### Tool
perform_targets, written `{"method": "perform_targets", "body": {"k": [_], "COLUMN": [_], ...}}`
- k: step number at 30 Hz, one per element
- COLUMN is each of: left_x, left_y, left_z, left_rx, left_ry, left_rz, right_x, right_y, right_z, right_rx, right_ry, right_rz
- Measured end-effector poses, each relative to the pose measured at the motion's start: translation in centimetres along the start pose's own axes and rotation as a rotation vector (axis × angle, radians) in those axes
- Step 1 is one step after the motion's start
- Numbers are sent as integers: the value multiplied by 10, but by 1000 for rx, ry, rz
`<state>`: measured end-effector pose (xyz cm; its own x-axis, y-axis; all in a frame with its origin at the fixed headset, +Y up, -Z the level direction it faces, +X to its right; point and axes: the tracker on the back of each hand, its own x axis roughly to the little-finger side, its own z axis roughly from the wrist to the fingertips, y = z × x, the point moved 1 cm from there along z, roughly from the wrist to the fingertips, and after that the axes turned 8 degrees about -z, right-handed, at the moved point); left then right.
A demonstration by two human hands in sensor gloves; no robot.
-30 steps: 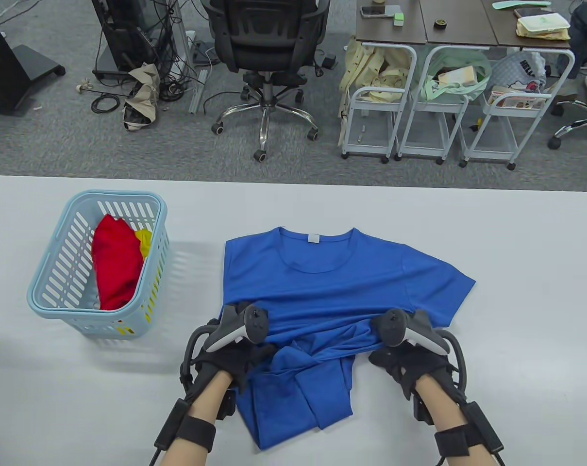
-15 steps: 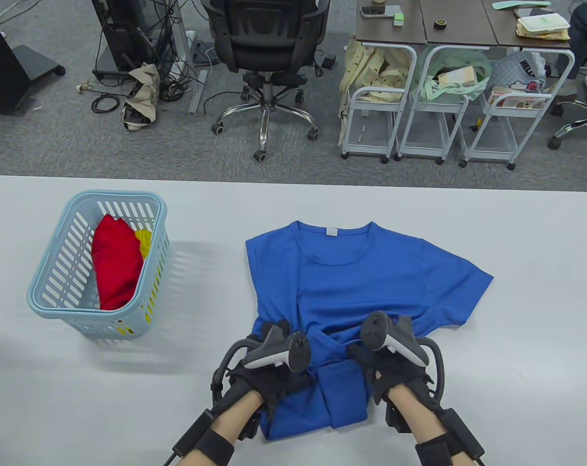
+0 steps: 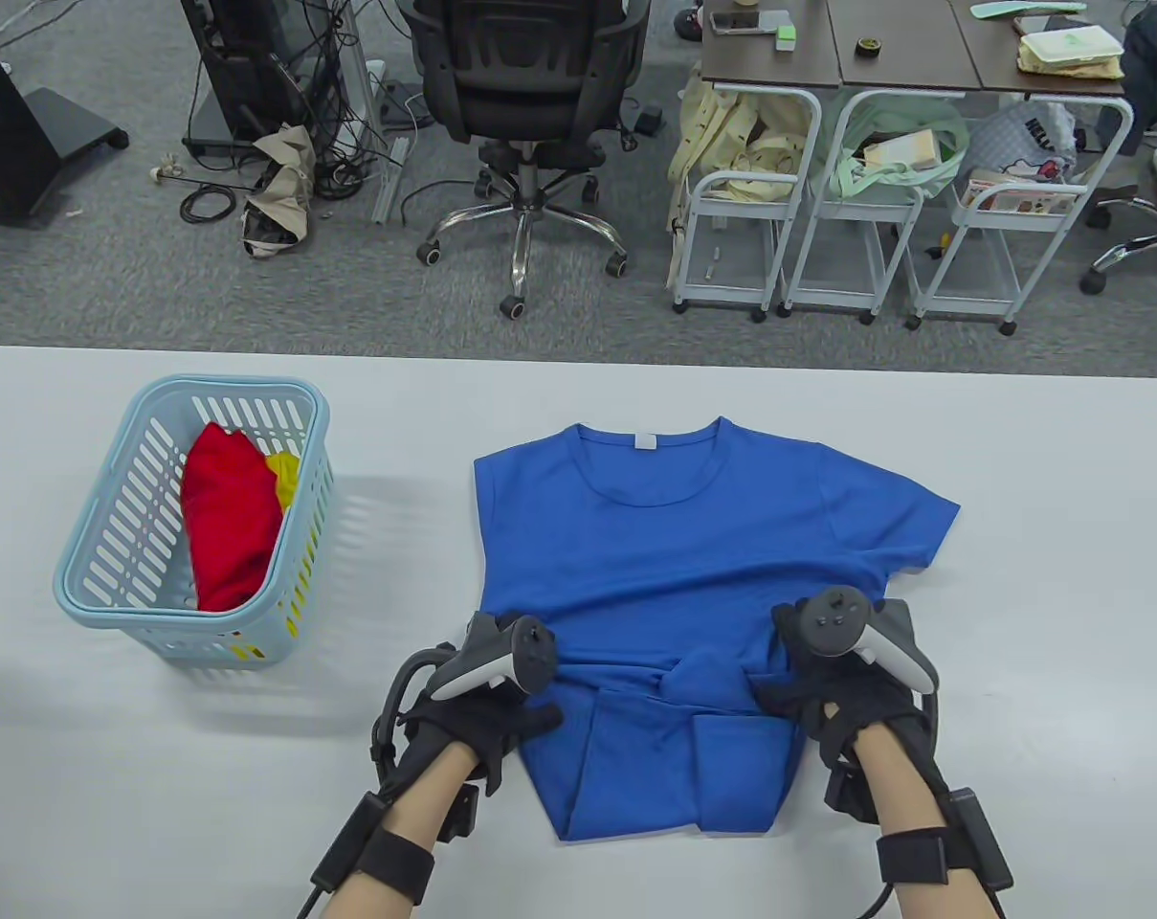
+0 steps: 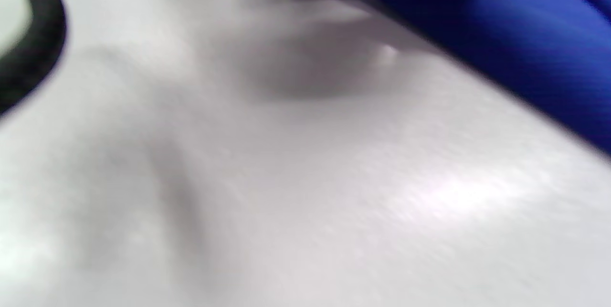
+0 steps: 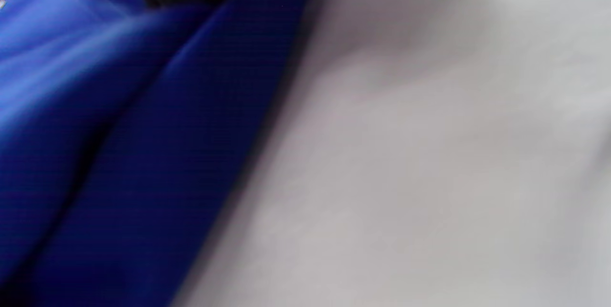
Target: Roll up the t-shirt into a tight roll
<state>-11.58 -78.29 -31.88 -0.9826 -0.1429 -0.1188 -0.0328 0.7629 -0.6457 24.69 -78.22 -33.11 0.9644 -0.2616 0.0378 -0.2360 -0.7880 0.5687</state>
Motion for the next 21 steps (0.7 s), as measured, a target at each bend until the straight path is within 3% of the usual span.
{"method": "perform_targets", "body": {"k": [3, 6, 9, 11, 13, 16, 19, 21], "left_x": [-1, -10, -20, -33, -46, -44, -11, 12], "left_y": [4, 17, 19, 11, -7, -7, 14, 19], "left_z": [-6, -20, -28, -25, -12, -4, -4, -7], "left_rx": [-37, -146, -219, -202, -137, -160, -263, -258], "left_ry": [-4, -75, -113, -151, -122, -10, 143, 193], "left_rz": [10, -21, -22, -24, 21, 321, 235, 182], "right_x": [5, -11, -31, -43, -53, -52, -40, -31], "right_y": [-6, -11, -15, -14, -3, 11, 8, 5], "right_z": [-3, -16, -32, -38, -33, -22, -23, -23], "right_rx": [47, 139, 209, 219, 183, 45, -19, -30], "right_ry": [64, 168, 157, 122, 130, 123, -4, -17], "right_rz": [-11, -211, -275, -260, -319, -411, -291, -240]}}
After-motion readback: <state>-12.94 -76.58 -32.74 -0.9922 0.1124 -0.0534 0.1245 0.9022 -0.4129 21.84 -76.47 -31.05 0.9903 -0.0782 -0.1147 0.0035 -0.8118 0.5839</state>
